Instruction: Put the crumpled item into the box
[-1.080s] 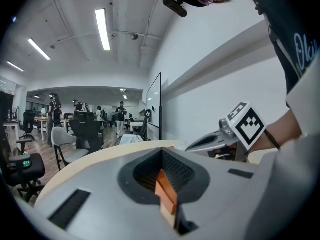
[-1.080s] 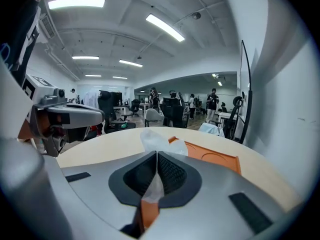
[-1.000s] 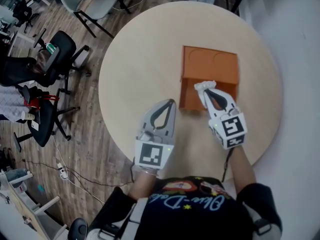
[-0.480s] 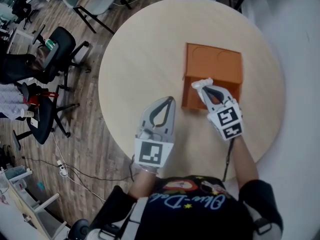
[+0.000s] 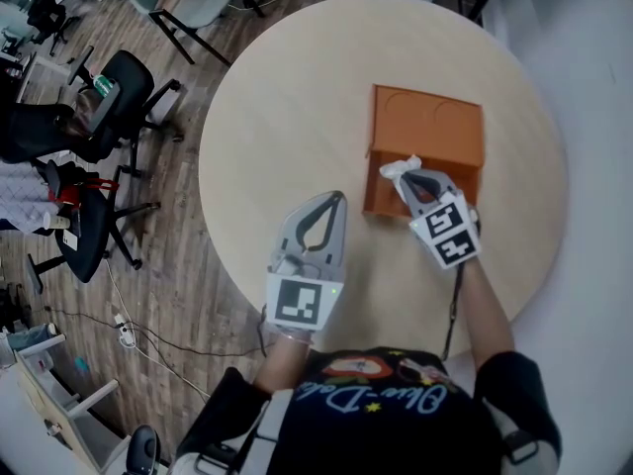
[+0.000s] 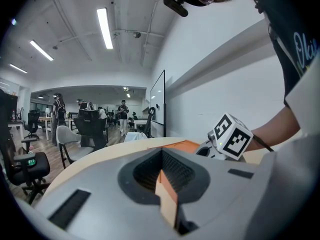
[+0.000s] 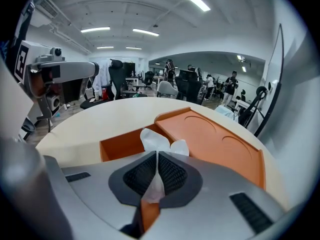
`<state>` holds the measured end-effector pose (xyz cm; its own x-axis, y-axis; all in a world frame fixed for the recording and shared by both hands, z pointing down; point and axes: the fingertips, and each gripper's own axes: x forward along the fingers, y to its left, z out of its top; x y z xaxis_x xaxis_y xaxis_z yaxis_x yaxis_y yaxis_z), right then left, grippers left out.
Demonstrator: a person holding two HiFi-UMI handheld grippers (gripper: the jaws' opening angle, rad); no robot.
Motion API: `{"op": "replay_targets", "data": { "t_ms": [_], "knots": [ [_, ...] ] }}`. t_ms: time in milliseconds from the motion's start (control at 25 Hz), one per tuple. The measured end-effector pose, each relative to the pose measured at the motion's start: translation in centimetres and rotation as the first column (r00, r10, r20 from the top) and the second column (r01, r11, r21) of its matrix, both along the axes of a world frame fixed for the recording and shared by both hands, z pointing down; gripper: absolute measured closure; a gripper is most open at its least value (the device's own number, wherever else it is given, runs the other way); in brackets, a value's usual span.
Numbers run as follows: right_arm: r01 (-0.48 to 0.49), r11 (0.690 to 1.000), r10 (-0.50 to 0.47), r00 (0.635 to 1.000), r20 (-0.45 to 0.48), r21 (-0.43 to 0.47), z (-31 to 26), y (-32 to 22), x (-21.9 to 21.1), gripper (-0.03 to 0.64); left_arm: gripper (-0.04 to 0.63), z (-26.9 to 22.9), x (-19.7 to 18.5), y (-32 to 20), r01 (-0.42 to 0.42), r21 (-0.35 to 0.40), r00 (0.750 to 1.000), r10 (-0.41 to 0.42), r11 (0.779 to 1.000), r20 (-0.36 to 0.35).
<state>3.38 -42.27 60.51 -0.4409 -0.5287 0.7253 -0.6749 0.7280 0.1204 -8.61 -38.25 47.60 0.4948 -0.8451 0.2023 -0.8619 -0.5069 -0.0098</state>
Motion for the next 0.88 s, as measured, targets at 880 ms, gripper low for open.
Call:
{"op": "replay_targets", "data": {
  "t_ms": [880],
  "knots": [
    [-0.047, 0.998, 0.047, 0.999, 0.015, -0.029, -0.4, 0.3, 0.4, 0.578, 0.603, -1.4, -0.3, 1.1, 0.016, 0.013, 1.0, -0.016, 1.0, 0.001]
  ]
}}
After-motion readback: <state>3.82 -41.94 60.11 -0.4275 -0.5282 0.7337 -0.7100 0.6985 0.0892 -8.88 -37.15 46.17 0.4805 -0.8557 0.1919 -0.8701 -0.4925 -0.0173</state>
